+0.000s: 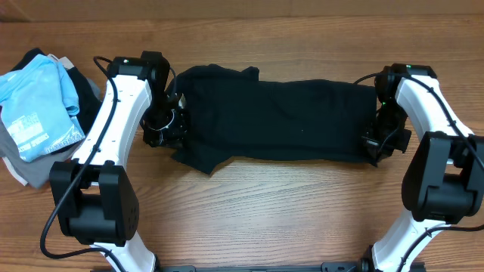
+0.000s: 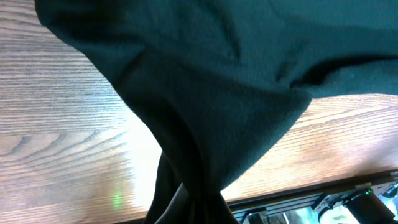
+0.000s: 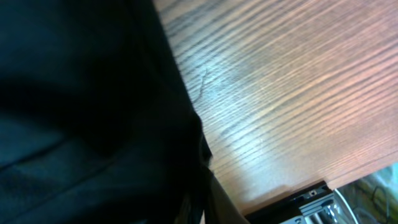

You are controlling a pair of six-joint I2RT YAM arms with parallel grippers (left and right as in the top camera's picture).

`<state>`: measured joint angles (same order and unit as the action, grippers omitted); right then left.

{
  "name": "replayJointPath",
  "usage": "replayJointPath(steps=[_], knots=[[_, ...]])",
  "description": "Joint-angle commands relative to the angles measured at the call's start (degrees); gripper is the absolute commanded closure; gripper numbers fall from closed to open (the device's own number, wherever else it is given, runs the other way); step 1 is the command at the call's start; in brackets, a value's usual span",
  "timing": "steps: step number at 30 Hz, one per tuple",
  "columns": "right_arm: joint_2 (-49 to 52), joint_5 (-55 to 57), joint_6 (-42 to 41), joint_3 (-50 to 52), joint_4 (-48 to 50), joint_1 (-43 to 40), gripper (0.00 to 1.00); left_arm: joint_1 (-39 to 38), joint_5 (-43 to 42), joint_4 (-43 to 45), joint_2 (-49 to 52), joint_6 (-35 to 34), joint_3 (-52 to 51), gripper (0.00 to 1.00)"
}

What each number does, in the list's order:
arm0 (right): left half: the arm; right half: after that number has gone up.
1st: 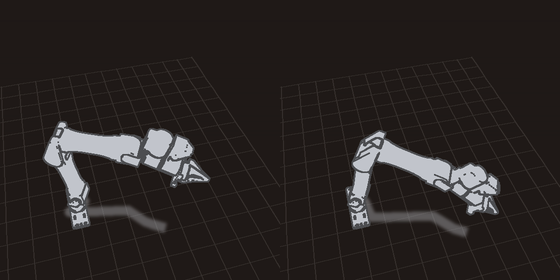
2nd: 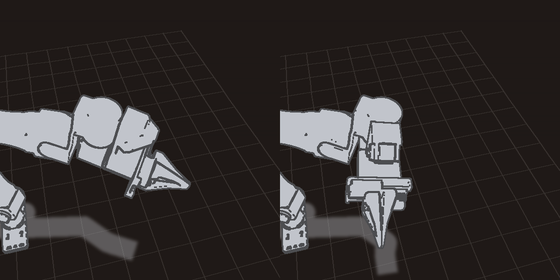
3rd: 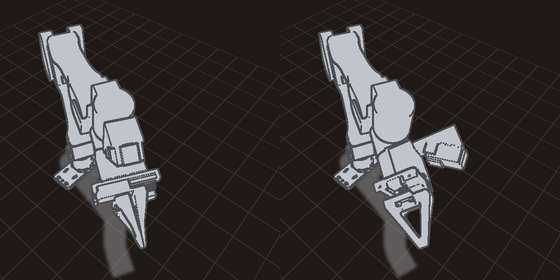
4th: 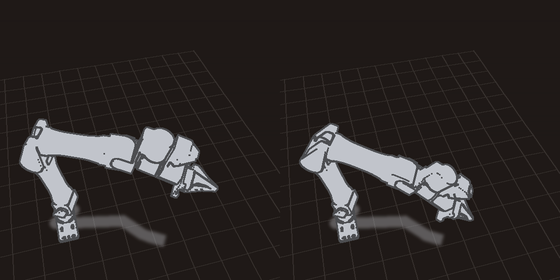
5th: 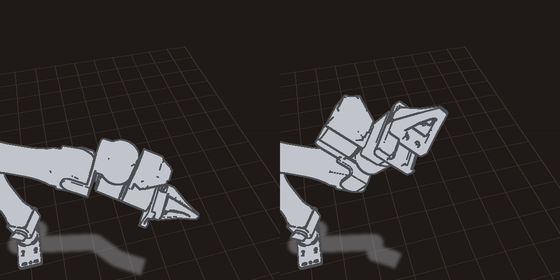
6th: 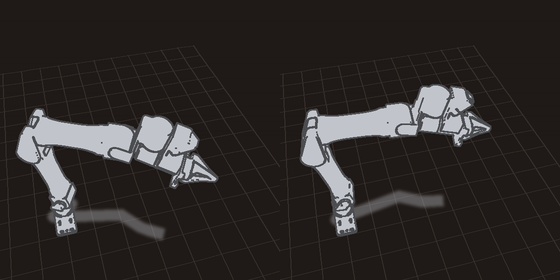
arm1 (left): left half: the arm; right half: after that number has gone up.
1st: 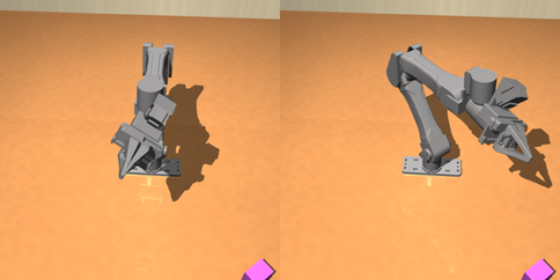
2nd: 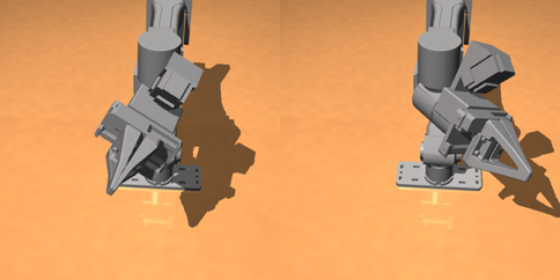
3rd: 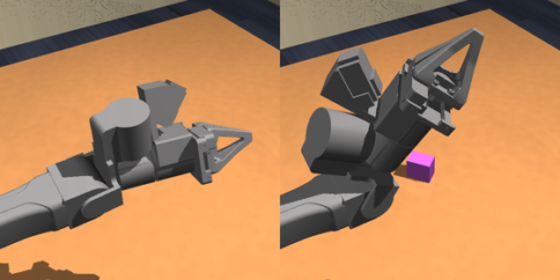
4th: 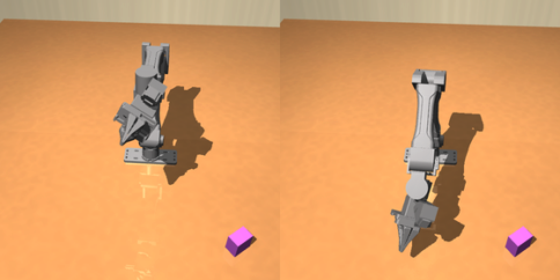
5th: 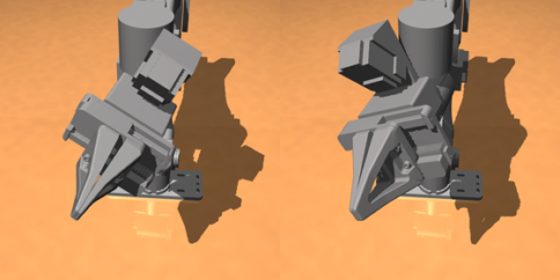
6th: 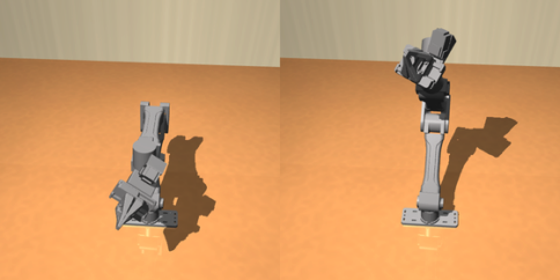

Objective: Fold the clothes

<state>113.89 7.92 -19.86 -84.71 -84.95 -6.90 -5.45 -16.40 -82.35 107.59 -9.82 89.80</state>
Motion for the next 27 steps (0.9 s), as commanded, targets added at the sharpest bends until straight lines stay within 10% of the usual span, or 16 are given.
replayJointPath(steps=[1,6,27], knots=[[-0.6,0.8,-1.4,0.2,-0.7,-1.8,0.73,-0.2,-1.0,0.1,-0.2,2.1,-0.3,0.96],[-0.6,0.1,-1.3,0.2,-2.3,-2.6,0.50,-0.2,-1.0,0.5,-0.2,2.1,-0.3,0.96],[-0.5,-11.0,-1.4,1.4,3.3,-2.5,0.53,-0.2,-1.0,2.3,-0.2,3.7,-0.3,0.96]])
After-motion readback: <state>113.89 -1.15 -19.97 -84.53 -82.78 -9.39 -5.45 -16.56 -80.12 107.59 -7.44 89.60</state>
